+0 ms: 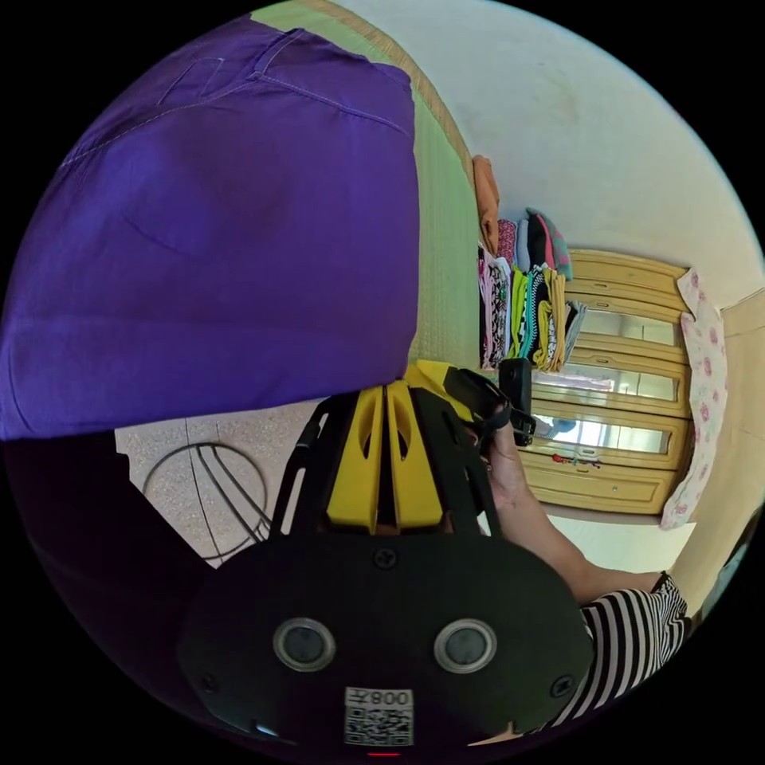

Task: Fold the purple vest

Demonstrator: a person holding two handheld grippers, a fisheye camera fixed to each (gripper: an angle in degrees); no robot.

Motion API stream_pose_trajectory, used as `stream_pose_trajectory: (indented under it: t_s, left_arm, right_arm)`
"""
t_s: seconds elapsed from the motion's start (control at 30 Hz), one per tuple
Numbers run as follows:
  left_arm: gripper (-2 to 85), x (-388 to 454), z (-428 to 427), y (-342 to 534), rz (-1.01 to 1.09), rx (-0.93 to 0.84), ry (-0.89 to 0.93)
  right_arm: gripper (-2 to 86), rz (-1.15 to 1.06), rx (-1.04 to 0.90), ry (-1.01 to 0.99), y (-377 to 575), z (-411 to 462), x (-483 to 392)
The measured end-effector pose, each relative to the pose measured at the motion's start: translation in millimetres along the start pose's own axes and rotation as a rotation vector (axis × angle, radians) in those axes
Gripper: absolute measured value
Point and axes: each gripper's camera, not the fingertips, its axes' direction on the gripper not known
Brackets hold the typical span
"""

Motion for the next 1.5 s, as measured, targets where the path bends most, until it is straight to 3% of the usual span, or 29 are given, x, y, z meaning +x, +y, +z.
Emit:
stream_pose_trajectory:
  t_s: [0.77, 1.2, 1.5]
  left_arm:
    - [0.1, 14.5, -1.4, 22.8, 0.131, -0.013, 0.138]
    - [4.4, 12.0, 6.2, 34.8, 0.104, 0.038, -0.087]
    - [1.1, -2.3, 6.7, 34.6, 0.075, 0.065, -0.015]
  right_arm:
    - [11.3, 0.038, 0.003, -0.216, 1.5, 44.2, 40.3]
    - [11.6, 0.073, 0.017, -0.242, 12.5, 51.2, 56.7]
    - [13.4, 0.08, 0.046, -0.245, 16.0, 49.0, 59.0]
